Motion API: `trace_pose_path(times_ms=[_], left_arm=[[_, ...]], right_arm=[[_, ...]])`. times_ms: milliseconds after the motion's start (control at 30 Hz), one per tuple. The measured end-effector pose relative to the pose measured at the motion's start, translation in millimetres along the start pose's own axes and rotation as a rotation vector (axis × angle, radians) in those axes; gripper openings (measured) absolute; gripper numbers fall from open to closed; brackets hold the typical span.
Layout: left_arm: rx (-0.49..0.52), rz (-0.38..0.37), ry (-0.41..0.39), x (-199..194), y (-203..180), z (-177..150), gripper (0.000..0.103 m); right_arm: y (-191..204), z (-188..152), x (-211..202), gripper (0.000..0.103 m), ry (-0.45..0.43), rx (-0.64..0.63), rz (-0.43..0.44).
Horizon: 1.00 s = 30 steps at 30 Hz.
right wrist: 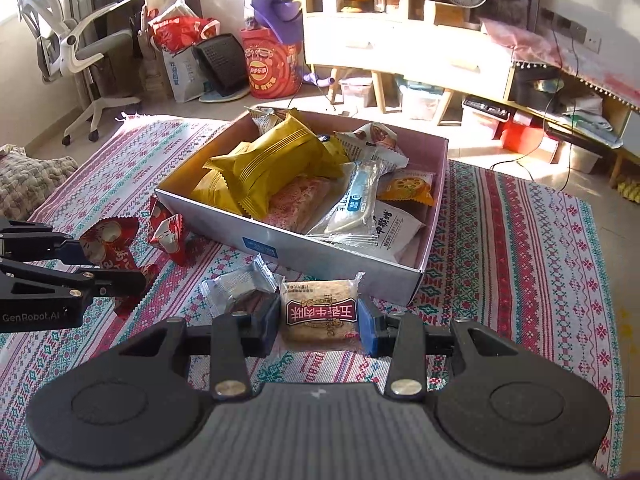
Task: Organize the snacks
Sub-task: 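Carry the red packet and cake packet over the box with both tools, then lower both packets into the box and open both tools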
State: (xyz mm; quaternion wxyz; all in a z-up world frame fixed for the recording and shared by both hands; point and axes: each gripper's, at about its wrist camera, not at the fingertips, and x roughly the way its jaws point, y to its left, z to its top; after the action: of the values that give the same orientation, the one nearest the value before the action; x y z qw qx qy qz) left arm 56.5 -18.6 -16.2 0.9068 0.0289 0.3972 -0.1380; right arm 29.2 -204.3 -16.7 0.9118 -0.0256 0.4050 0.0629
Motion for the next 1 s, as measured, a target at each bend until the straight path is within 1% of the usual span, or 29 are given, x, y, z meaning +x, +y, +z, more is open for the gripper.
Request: trace_pose_path(times_ms=[200,300,467,567,700,767,800,867,900,967,1000], left_arm=[[-0.009,0.041,-0.03,7.6,9.5,37.4,0.044],[-0.005,0.049,-0.031,19.9,14.1,54.2,0.044],[0.019,0.083,-0.025,48.6,19.1,65.4,0.044],[0.025,0.076,-0.038,56.8,20.7,70.5,0.044],[0.064,0.094,-0.049,66.2,20.3,75.7,0.044],[0.066,0.085,-0.052,68.0,21.6,76.2,0.045],[0.068,0.079,-0.054,68.0,22.0,76.2,0.046],[0.067,0.078,-0.061,68.0,22.7,75.9,0.048],[0.065,0.078,-0.064,67.9,23.0,76.1,0.053],[0.065,0.075,-0.065,67.3,22.9,75.0,0.059],[0.066,0.081,-0.065,67.3,22.8,74.9,0.061]], right_arm=[[-8.2,21.3,1.1,0.037,-0.054,0.047,0.016],[-9.4,30.9,7.6,0.037,-0.087,0.062,0.026],[-8.5,40.8,23.4,0.037,-0.105,0.063,0.027],[-7.7,44.5,29.8,0.038,-0.115,0.062,0.03],[-5.6,44.7,32.4,0.038,-0.122,0.066,0.034],[-4.4,44.5,33.7,0.039,-0.119,0.063,0.034],[-4.5,44.3,34.2,0.039,-0.12,0.062,0.033],[-4.2,44.3,33.8,0.048,-0.125,0.063,0.024],[-4.2,44.7,32.5,0.049,-0.133,0.068,0.02],[-5.3,45.3,30.6,0.053,-0.135,0.078,0.026],[-5.8,45.7,29.6,0.054,-0.136,0.083,0.027]])
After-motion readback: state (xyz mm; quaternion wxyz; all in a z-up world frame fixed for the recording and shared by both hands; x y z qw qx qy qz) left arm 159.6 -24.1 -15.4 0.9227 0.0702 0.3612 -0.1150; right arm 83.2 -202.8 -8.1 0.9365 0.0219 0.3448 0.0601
